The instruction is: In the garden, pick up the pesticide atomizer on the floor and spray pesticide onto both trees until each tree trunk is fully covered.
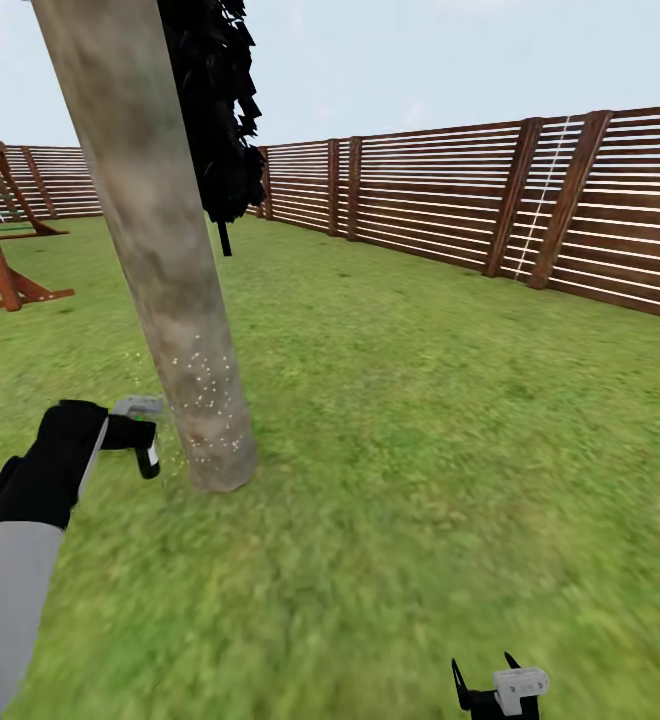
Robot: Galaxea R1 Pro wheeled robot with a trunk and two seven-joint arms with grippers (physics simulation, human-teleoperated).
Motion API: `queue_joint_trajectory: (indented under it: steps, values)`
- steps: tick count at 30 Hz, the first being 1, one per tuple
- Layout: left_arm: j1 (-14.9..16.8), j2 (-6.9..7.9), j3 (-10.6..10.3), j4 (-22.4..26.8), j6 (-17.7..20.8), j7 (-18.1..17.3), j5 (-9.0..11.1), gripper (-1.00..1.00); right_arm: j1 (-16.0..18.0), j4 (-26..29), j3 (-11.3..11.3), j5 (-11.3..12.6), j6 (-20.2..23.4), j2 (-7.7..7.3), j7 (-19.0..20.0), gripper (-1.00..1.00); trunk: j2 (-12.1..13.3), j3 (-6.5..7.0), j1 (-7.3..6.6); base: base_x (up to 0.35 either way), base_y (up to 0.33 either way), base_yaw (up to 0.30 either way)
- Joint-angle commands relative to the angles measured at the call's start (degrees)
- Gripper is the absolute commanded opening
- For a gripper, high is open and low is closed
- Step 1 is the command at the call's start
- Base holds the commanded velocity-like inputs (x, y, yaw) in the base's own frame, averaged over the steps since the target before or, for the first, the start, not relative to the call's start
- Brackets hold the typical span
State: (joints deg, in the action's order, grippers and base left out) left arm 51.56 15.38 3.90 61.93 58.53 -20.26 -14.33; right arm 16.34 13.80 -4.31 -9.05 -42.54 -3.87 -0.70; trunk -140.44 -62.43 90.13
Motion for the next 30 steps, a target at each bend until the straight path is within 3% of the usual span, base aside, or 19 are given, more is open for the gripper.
queue_joint_trajectory:
  steps: [1,4,8,11,13,18,20,22,23,24,25,28,30]
  values:
    - [1.39,0.21,0.07,-0.03,0.06,-0.05,0.03,-1.0,0.0,0.0,0.0,0.0,0.0,0.0,0.0,1.0,0.0,-0.01,0.01,0.0,0.0,0.0]
    - [4.68,0.68,0.05,-0.05,0.09,-0.05,-0.07,-1.0,0.0,0.0,0.0,0.0,0.0,0.0,0.0,1.0,0.0,-0.01,0.01,0.0,0.0,0.0]
    - [4.29,0.65,-0.17,-1.05,0.09,-0.05,-0.09,-1.0,0.0,0.0,0.0,0.0,0.0,0.0,0.0,1.0,0.0,-0.01,0.01,0.0,0.0,0.0]
    - [3.24,0.5,-0.44,-5.31,-0.34,-0.02,-0.06,-1.0,0.0,0.0,0.0,0.0,0.0,0.0,0.0,1.0,0.0,-0.01,0.01,0.0,0.0,0.0]
    - [1.48,-0.1,-0.37,-11.4,-1.23,-0.01,0.13,-1.0,0.0,0.0,0.0,0.0,0.0,0.0,0.0,1.0,0.0,-0.01,0.01,0.0,0.0,0.0]
    - [0.87,-3.23,-0.19,-25.03,-14.03,0.82,-0.01,-1.0,0.0,-0.07,0.0,-0.03,0.0,0.0,0.0,1.0,0.0,-0.01,0.01,0.0,0.0,0.0]
    - [0.83,-3.45,0.06,-29.37,-19.01,1.06,0.0,-1.0,0.0,-0.08,0.0,-0.07,0.0,0.0,0.0,1.0,0.0,-0.01,0.01,0.0,0.0,0.0]
    - [0.84,-3.56,0.24,-32.73,-23.82,5.34,0.34,-1.0,-0.02,-0.09,0.04,-0.08,0.0,0.0,0.0,1.0,0.0,-0.01,0.01,0.0,0.0,0.0]
    - [0.86,-4.14,0.32,-34.57,-25.4,10.53,2.88,-1.0,-0.01,-0.09,0.04,-0.09,0.0,0.0,0.0,1.0,0.0,-0.01,0.01,0.0,0.0,0.0]
    - [0.84,-4.75,0.29,-36.14,-26.02,13.21,6.77,-1.0,0.0,-0.09,0.05,-0.09,0.0,0.0,0.0,1.0,0.0,-0.01,0.01,0.0,0.0,0.0]
    - [0.83,-4.96,0.26,-37.22,-26.54,14.16,9.12,-1.0,0.0,-0.09,0.05,-0.09,0.0,0.0,0.01,1.0,0.0,-0.01,0.01,0.0,0.0,0.0]
    - [-0.66,-5.01,0.23,-40.3,-28.36,17.25,12.02,-1.0,0.0,-0.09,0.07,-0.09,0.0,0.0,0.07,1.0,0.0,-0.01,0.01,0.0,0.0,0.0]
    - [-2.13,-5.07,0.23,-40.6,-28.46,18.66,12.65,-1.0,0.0,-0.09,0.08,-0.09,0.0,0.0,0.08,1.0,0.0,-0.01,0.01,0.023,-0.008,0.0]
